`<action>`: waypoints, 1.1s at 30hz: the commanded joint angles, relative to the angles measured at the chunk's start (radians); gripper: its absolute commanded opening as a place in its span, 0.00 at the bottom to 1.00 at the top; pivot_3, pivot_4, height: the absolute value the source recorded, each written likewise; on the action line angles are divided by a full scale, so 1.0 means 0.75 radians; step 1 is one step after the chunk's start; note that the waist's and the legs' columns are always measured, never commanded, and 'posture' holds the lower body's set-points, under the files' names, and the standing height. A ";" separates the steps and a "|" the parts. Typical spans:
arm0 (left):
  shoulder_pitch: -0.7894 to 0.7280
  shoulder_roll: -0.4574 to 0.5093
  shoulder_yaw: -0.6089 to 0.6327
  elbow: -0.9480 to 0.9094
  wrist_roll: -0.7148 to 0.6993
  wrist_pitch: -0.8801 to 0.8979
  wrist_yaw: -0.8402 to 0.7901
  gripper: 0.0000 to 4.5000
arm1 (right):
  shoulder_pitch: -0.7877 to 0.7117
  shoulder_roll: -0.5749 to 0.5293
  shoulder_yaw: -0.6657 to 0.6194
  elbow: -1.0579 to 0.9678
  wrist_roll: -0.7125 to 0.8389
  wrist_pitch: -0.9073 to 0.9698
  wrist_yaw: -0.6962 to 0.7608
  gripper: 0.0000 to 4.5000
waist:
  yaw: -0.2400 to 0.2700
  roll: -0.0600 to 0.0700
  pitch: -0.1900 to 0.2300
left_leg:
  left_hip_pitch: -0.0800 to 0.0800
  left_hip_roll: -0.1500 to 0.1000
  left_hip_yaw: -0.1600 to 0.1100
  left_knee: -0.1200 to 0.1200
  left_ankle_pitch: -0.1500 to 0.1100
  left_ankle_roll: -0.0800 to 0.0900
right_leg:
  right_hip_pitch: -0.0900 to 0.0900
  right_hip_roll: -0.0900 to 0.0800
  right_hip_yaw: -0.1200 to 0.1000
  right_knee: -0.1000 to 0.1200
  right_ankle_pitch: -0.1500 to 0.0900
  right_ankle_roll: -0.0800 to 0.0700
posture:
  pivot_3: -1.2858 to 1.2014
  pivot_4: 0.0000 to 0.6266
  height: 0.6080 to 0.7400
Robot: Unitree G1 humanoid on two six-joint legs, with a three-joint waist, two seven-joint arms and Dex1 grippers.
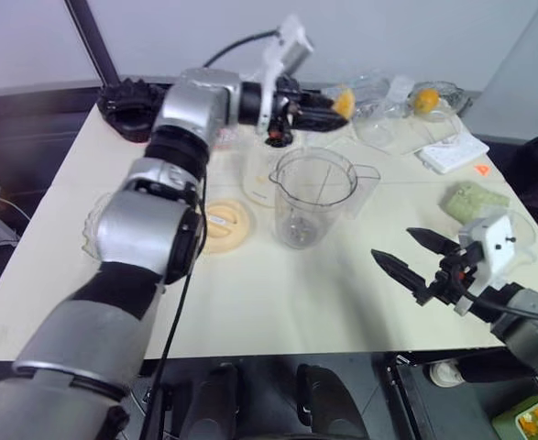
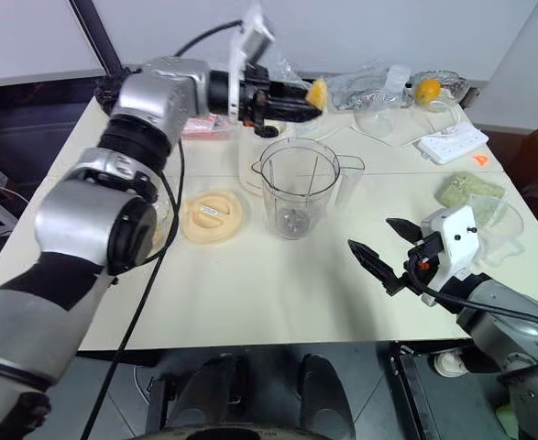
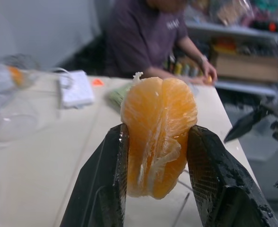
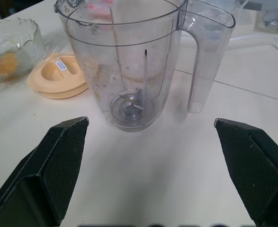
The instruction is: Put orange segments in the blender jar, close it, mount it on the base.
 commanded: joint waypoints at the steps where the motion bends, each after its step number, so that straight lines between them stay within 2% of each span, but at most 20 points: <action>1: 0.004 -0.005 -0.043 -0.009 0.047 -0.034 -0.030 0.40 | 0.018 0.013 -0.038 -0.070 0.012 -0.037 -0.027 1.00 | 0.001 0.000 0.000 | 0.000 0.000 0.000 0.000 0.000 0.000 | 0.000 0.000 0.000 0.000 0.000 0.000 | 0.52 0.24 1.00; 7: 0.047 0.005 -0.120 0.010 0.142 -0.088 -0.006 0.40 | 0.031 0.004 -0.033 -0.066 -0.004 -0.053 -0.042 1.00 | 0.007 0.000 0.000 | -0.001 -0.001 0.001 0.000 0.000 0.000 | 0.000 -0.001 0.002 -0.001 0.000 0.000 | 0.52 0.24 1.00; 10: 0.055 0.006 -0.116 0.011 0.147 -0.111 -0.001 0.58 | 0.026 0.001 -0.027 -0.060 -0.005 -0.058 -0.047 1.00 | 0.008 0.000 0.000 | -0.001 -0.001 0.001 0.000 0.000 0.000 | 0.000 -0.002 0.002 -0.001 0.000 0.001 | 0.52 0.24 1.00; 14: 0.058 0.007 -0.123 0.012 0.160 -0.143 0.000 0.99 | 0.032 -0.006 -0.023 -0.055 -0.009 -0.061 -0.041 1.00 | 0.009 0.000 0.000 | -0.001 -0.001 0.000 0.000 0.000 0.000 | 0.000 -0.002 0.002 -0.001 0.000 0.001 | 0.52 0.24 1.00; 18: 0.040 0.016 -0.068 0.006 0.125 -0.178 0.076 0.99 | 0.025 -0.010 -0.020 -0.033 -0.027 -0.074 -0.034 1.00 | 0.008 0.000 0.000 | -0.001 -0.001 0.000 0.000 0.000 0.000 | 0.000 -0.002 0.002 -0.001 0.000 0.001 | 0.52 0.24 1.00; 21: 0.005 0.043 0.052 -0.025 0.018 -0.152 0.108 0.99 | 0.025 0.017 -0.010 -0.019 -0.068 -0.095 -0.065 1.00 | 0.006 0.000 0.000 | -0.001 -0.001 0.000 0.000 0.000 0.000 | 0.000 -0.002 0.002 -0.001 0.001 0.003 | 0.52 0.24 1.00; 25: 0.083 0.122 0.156 -0.211 -0.102 -0.089 0.068 0.99 | 0.072 0.114 0.017 0.013 -0.235 -0.162 -0.201 1.00 | 0.006 0.000 0.000 | -0.001 0.000 0.000 0.000 0.000 0.000 | 0.000 -0.001 0.001 -0.001 0.002 0.005 | 0.52 0.24 1.00; 27: 0.161 0.163 0.153 -0.361 -0.140 -0.013 0.023 0.99 | 0.102 0.166 0.030 0.024 -0.300 -0.198 -0.242 1.00 | 0.005 0.003 -0.002 | -0.001 0.000 0.000 -0.001 0.000 0.000 | 0.000 -0.001 0.002 0.000 0.002 0.005 | 0.52 0.24 1.00; 30: 0.394 0.227 0.187 -0.805 -0.289 0.153 0.007 0.99 | 0.206 0.271 0.001 0.043 -0.317 -0.230 -0.270 1.00 | 0.005 0.007 -0.004 | 0.001 0.000 0.000 -0.001 0.000 0.000 | 0.001 -0.002 0.003 0.000 0.001 0.004 | 0.52 0.24 1.00; 33: 0.643 0.321 0.158 -1.195 -0.385 0.365 0.017 0.99 | 0.279 0.305 -0.018 0.081 -0.382 -0.275 -0.275 1.00 | 0.004 0.007 -0.003 | 0.001 0.000 0.000 -0.001 0.000 0.000 | 0.001 -0.002 0.004 0.002 0.001 0.003 | 0.52 0.24 1.00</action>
